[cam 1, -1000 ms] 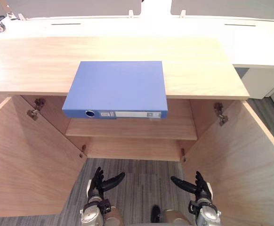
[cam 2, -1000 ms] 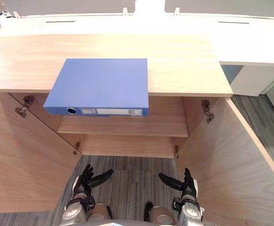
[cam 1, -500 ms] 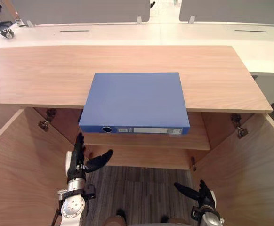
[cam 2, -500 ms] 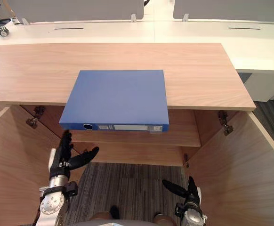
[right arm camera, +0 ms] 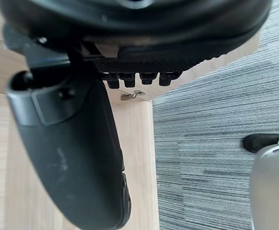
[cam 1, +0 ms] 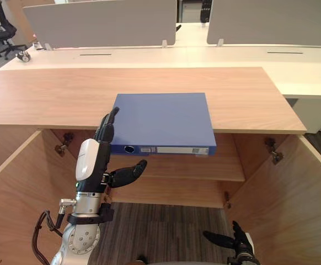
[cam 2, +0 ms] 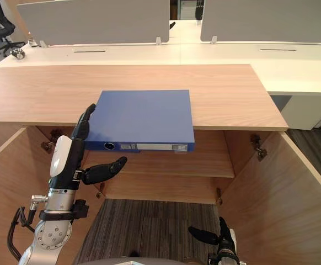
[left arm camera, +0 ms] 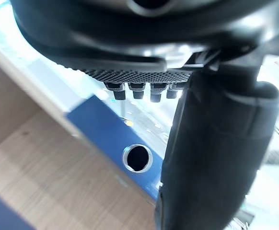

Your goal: Walk over to the cabinet, pick up the folder, carry it to the office cabinet, place the folder inside the office cabinet, then close the office cabinet door

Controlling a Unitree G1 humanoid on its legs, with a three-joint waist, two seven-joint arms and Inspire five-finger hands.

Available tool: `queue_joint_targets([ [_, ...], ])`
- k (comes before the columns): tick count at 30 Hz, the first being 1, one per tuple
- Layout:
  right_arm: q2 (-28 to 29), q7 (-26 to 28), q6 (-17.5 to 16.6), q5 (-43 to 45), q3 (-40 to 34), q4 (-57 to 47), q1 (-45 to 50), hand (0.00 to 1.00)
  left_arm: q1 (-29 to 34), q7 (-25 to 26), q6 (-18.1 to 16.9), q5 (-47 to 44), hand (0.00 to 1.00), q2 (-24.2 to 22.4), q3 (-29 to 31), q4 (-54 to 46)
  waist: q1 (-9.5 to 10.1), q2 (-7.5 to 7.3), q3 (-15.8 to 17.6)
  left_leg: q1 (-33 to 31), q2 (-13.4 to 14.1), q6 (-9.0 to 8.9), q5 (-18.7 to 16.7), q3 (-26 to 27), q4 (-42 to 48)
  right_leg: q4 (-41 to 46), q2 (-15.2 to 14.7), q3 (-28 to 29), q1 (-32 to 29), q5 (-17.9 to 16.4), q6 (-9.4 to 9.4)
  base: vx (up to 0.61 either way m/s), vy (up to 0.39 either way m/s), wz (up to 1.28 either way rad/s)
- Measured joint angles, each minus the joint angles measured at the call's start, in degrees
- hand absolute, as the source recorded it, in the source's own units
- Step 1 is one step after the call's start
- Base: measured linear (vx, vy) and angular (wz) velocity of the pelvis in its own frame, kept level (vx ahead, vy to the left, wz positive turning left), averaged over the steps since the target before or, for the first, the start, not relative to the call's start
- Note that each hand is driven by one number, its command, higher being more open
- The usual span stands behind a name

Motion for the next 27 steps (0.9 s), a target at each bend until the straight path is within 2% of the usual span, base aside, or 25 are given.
queue_joint_targets([
  [6,-0.1,0.9,-0.1,0.1,1.0,-0.1,1.2,1.0,-4.6,1.4,3.1,10.8,1.0,3.0,-2.9,0.2,-0.54,0.0,-1.0,0.9,0.2,-0.13,0.5,1.6,-1.7,-1.6,0.5,1.9,-0.2,1.1,-0.05,0.0,-0.002,-0.16],
  [11,-0.1,1.7,-0.1,0.1,1.0,-0.2,1.6,1.0,-7.7,1.4,4.9,14.4,1.0,3.4,-3.6,1.7,-1.39,-0.08,-1.2,1.6,0.2,-0.13,0.5,2.5,-2.4,-1.6,0.6,2.8,-0.3,1.1,-0.04,0.01,-0.002,-0.1],
  [12,-0.1,2.0,-0.1,0.2,1.1,-0.2,1.6,1.0,-8.5,1.4,5.1,14.8,0.0,3.7,-3.6,2.9,-1.41,0.0,-1.2,2.1,0.1,-0.11,0.6,2.8,-2.9,-1.6,0.6,3.0,-0.3,1.2,-0.07,0.01,-0.003,-0.11],
  [18,-0.2,2.4,-0.1,0.4,1.1,-0.7,1.6,1.0,-12.1,1.3,7.3,16.8,0.0,6.5,-3.5,11.3,-1.78,-0.13,-1.4,3.0,-0.3,0.08,1.4,2.9,-4.9,-1.9,0.5,3.2,-0.6,1.2,-0.06,0.0,-0.002,-0.03],
  [23,-0.2,2.8,-0.1,0.4,1.1,-2.2,0.9,1.0,-17.8,1.7,7.0,16.8,0.0,8.0,-1.8,10.8,-1.74,-0.21,-1.5,3.0,-0.7,0.1,1.4,2.8,-4.9,-3.1,0.2,3.3,-0.2,1.7,0.28,0.0,0.0,0.0],
  [27,-0.2,2.8,-0.1,0.4,1.0,-2.9,0.2,1.0,-19.1,1.1,7.2,15.6,0.0,8.0,-0.5,10.4,-1.92,-0.22,-1.5,2.9,-0.8,0.12,1.4,2.8,-5.0,-4.0,0.2,3.5,0.0,2.3,0.37,-0.01,-0.002,-0.02],
])
